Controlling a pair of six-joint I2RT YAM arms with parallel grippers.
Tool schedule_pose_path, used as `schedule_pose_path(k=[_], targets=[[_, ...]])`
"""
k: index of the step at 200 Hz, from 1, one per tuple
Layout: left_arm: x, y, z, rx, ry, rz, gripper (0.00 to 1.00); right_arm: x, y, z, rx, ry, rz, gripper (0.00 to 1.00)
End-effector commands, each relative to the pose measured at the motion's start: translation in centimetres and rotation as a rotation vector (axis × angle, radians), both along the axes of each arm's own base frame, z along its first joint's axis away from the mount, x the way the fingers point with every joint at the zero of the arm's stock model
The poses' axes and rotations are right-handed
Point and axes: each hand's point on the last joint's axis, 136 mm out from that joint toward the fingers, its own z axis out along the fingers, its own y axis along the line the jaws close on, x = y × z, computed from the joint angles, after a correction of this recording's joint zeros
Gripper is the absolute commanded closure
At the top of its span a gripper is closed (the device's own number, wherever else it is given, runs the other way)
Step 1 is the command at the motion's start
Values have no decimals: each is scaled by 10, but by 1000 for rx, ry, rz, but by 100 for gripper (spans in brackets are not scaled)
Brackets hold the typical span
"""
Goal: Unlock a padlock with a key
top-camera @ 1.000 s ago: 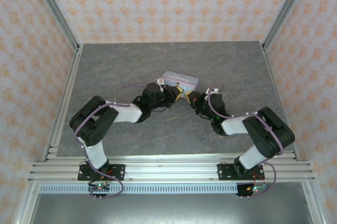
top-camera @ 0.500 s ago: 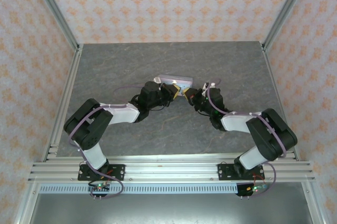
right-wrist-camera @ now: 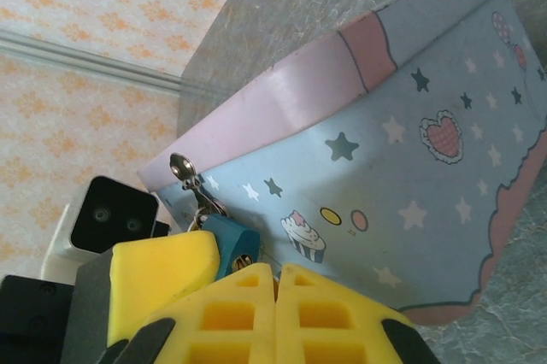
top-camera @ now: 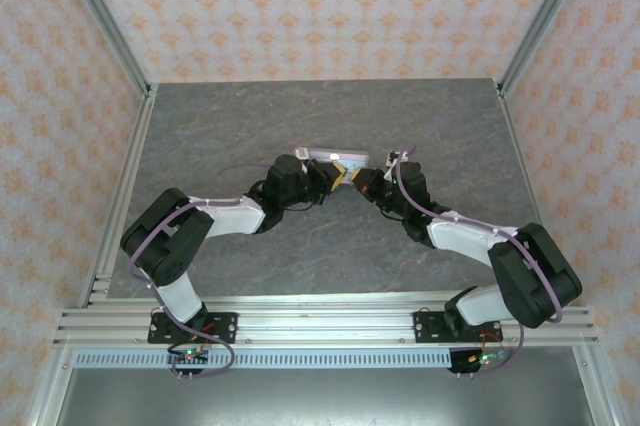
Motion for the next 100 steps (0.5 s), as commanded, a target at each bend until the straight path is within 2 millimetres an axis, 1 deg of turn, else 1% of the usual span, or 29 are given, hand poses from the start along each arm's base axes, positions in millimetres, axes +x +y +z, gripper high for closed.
schedule_pose_path(k=[1, 21, 36, 71, 100], targets=[[-41, -39, 20, -55, -20, -206, 100, -5, 34, 43, 201, -90, 106, 100], [-42, -40, 20, -53, -23, -208, 100, -1, 37, 49, 289, -68, 89, 100], [-43, -40, 19, -50, -24, -211, 100, 2, 38, 57, 348, -61, 73, 100], [-43, -40, 19, -44, -28, -213, 100, 9, 41, 63, 449, -3, 46, 100], [-44, -41, 21, -47, -33, -213, 100, 13, 46, 59, 503, 54, 44, 100]])
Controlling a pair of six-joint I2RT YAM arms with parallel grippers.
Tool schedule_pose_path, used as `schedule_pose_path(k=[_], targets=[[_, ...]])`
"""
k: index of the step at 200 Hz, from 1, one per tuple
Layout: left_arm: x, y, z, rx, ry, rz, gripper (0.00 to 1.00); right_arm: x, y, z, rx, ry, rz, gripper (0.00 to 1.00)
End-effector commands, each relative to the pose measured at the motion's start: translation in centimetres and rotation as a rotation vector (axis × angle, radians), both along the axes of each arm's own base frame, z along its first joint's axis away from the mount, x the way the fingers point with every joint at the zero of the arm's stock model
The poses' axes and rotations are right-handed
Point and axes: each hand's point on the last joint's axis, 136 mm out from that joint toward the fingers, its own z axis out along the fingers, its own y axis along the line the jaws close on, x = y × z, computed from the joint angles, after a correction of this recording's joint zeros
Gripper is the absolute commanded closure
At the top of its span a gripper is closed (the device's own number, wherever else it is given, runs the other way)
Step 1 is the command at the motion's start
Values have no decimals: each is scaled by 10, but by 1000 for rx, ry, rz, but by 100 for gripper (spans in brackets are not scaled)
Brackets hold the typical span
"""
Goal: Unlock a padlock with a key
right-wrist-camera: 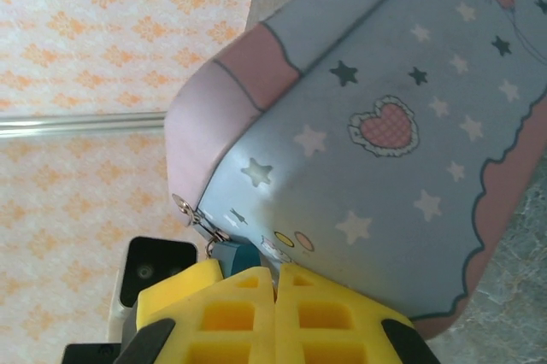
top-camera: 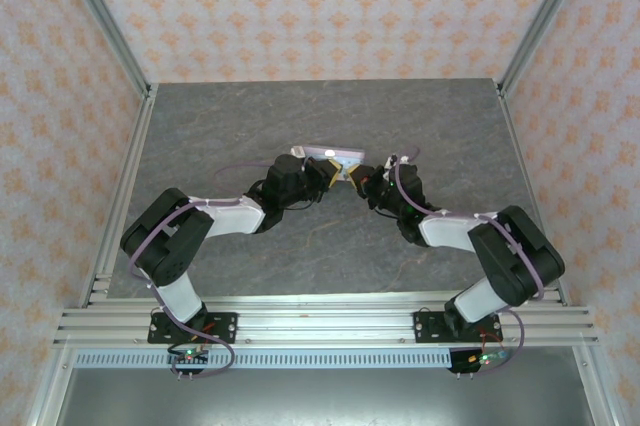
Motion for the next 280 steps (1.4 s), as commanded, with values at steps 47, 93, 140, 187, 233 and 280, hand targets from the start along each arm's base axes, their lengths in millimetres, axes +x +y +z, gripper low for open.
schedule_pose_path(k=[47, 93, 140, 187, 233, 280], targets=[[-54, -50, 29, -88, -25, -286, 100, 0, 39, 55, 229, -106, 126, 100], [-54, -50, 41, -145, -23, -273, 100, 1, 33, 36, 161, -107, 134, 100], [-54, -44, 32, -91, -23, -260, 100, 1, 32, 31, 147, -103, 141, 100], [-47, -23, -3, 11, 1, -174, 100, 1, 13, 28, 95, -93, 103, 54], [-38, -7, -15, 77, -3, -116, 100, -15, -11, 11, -28, -44, 95, 33], [-32, -4, -19, 97, -3, -107, 100, -46, -29, -5, -207, 3, 143, 32]])
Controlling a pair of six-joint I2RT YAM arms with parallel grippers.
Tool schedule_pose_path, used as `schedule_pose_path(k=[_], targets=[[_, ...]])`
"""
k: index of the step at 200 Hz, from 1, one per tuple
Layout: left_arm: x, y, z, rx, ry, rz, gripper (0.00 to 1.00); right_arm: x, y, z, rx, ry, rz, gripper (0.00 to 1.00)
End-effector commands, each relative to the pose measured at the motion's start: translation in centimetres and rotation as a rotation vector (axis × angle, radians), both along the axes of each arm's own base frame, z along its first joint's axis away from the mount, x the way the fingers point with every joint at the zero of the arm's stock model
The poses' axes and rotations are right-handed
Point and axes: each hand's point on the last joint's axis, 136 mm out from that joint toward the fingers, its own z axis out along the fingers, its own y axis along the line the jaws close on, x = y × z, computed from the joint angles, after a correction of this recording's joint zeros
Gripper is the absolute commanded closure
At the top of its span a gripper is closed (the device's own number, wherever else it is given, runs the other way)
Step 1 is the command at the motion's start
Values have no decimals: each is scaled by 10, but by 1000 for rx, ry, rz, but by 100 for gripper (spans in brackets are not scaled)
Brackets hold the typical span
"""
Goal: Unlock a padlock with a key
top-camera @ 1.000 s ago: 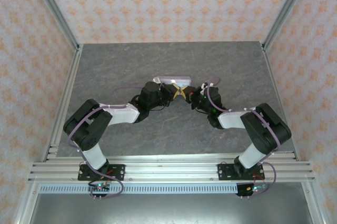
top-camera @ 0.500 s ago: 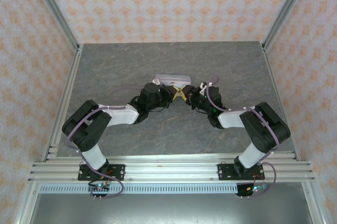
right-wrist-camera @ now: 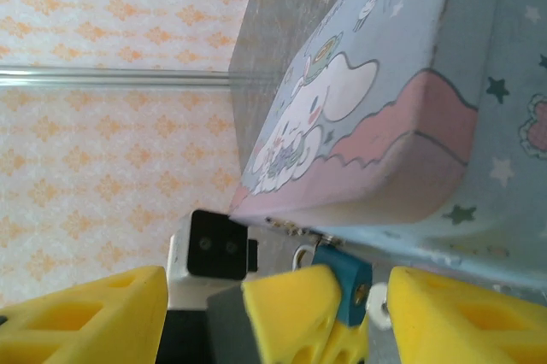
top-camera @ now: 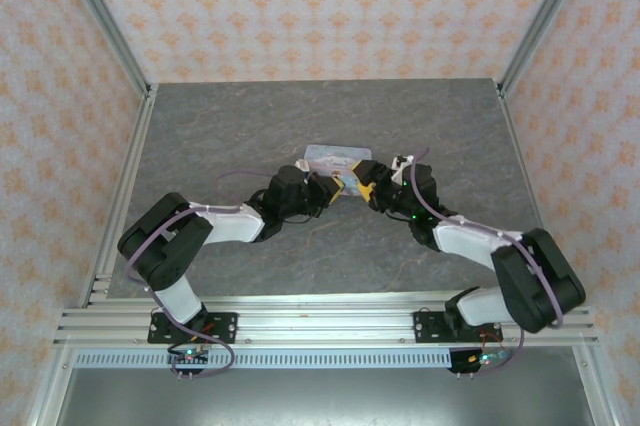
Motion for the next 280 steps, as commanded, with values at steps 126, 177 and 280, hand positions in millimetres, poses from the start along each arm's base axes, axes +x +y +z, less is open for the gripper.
schedule_pose_path(k=[126, 177, 280], targets=[[3, -1, 8, 45, 9, -81, 100, -36, -4, -10, -850, -320, 371, 57], [3, -3, 11, 43, 17, -97, 100, -33, 0, -14, -1063, -398, 437, 58], [3, -4, 14, 37, 17, -105, 100, -24, 14, -30, -1129, -405, 486, 61]])
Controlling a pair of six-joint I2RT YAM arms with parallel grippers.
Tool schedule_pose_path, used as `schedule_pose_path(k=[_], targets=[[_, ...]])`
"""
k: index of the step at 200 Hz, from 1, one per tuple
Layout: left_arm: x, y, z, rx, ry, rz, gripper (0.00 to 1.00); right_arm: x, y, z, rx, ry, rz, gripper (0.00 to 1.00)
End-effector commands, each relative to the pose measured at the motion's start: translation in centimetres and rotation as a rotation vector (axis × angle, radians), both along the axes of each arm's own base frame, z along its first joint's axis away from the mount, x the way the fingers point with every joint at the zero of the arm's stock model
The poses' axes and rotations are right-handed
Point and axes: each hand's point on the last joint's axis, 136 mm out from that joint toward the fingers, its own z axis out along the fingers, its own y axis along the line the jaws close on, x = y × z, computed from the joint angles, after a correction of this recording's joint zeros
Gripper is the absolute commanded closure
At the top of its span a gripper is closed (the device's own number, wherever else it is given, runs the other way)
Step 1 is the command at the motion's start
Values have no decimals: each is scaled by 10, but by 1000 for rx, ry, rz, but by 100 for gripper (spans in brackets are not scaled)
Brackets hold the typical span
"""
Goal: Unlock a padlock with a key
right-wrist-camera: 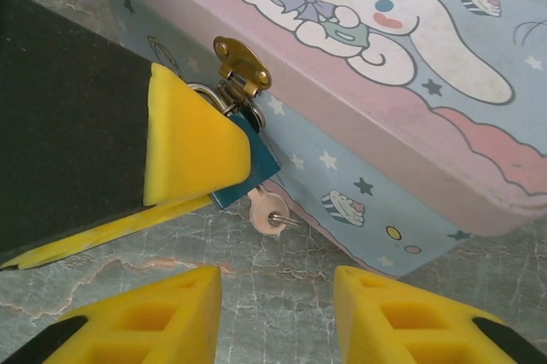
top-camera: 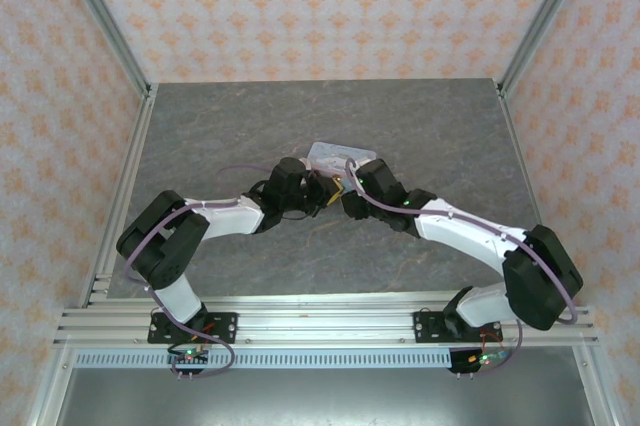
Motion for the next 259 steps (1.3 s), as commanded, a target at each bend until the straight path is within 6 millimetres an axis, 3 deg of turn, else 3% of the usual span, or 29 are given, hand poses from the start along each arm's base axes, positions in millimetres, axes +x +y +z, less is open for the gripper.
schedule_pose_path(k=[1, 96, 168, 195, 228, 241, 259], targets=[[5, -4, 21, -19, -55, -25, 100, 7, 5, 8, -18, -32, 8, 61], [5, -5, 24, -27, -57, -29, 100, 22, 9, -7, -80, -31, -10, 63], [2, -4, 17, -23, -46, -33, 100, 35, 27, 3, -4, -38, -25, 80], [1, -4, 14, -23, -42, -34, 100, 33, 38, 4, 48, -10, -5, 91], [0, -2, 10, -20, -36, -27, 100, 29, 46, 4, 110, 31, 1, 97], [0, -1, 9, -16, -35, -27, 100, 24, 50, 5, 146, 54, 16, 93], [-1, 0, 6, -4, -32, -23, 100, 17, 50, 6, 179, 81, 18, 64]])
